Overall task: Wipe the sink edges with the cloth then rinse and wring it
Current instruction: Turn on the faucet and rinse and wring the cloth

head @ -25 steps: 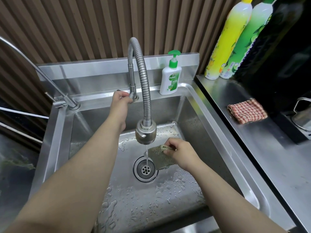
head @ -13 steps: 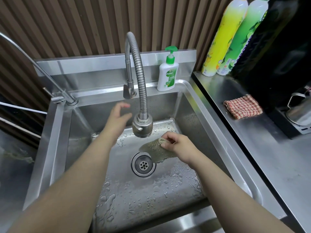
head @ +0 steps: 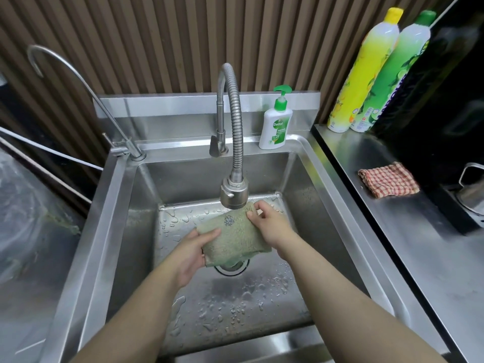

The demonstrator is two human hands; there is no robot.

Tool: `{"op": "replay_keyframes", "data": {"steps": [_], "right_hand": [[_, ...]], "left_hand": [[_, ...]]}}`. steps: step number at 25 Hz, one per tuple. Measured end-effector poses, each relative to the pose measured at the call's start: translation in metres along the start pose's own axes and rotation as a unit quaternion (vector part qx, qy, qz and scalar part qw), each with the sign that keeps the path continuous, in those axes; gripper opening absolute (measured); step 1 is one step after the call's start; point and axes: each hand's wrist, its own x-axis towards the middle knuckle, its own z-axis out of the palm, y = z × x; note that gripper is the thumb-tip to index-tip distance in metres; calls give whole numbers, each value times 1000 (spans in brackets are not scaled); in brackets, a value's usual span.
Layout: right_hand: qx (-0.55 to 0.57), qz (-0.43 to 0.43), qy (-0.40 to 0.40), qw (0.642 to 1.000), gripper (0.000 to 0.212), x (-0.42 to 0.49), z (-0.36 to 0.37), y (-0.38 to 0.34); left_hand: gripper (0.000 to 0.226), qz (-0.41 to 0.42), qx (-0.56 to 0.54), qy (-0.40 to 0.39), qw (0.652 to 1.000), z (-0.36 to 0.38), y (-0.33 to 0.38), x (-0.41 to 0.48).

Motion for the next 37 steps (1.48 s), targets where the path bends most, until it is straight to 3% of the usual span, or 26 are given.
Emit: {"op": "replay_keyframes", "data": {"steps": [3, 4, 6, 9, 12, 16, 19, 23, 27, 31, 34, 37], "right_hand": [[140, -3, -100, 985, 7, -2, -8, -7], [174, 3, -140, 975, 13, -1, -11, -5], [165, 12, -176, 970, 27, -2, -12, -3], [69, 26, -148, 986, 13, -9, -9, -2], [121, 33, -167, 978, 10, -12, -13, 1], [284, 24, -237, 929, 29, -9, -23, 11], [303, 43, -249, 919, 26, -3, -25, 14], [196, 45, -224, 954, 18, 3, -15, 17], [139, -10, -170, 975, 40, 5, -11, 14], [9, 24, -260, 965, 55, 7, -14, 1], [-48, 49, -304, 950, 39, 7, -3, 0], [-77, 18, -245, 966, 33, 9, 14, 9]], "left_hand": [[53, -7, -5, -25, 1000, -7, 9, -5], [51, -7, 15, -24, 1000, -8, 12, -7], [38, -9, 95, -8, 995, -9, 16, -6], [26, -13, 154, -5, 988, -6, 22, -8], [40, -12, 96, -27, 995, -9, 22, -9], [29, 7, 29, -73, 997, -15, 23, -14], [21, -10, -11, -102, 995, -20, 26, -15], [21, -26, 54, -89, 994, -18, 20, -10], [33, 11, 102, 1, 995, -17, 13, -2], [31, 46, 137, -6, 990, -12, 24, 0], [20, 93, 174, -6, 980, -2, 32, 3], [15, 88, 166, 26, 982, 1, 33, 10]]}}
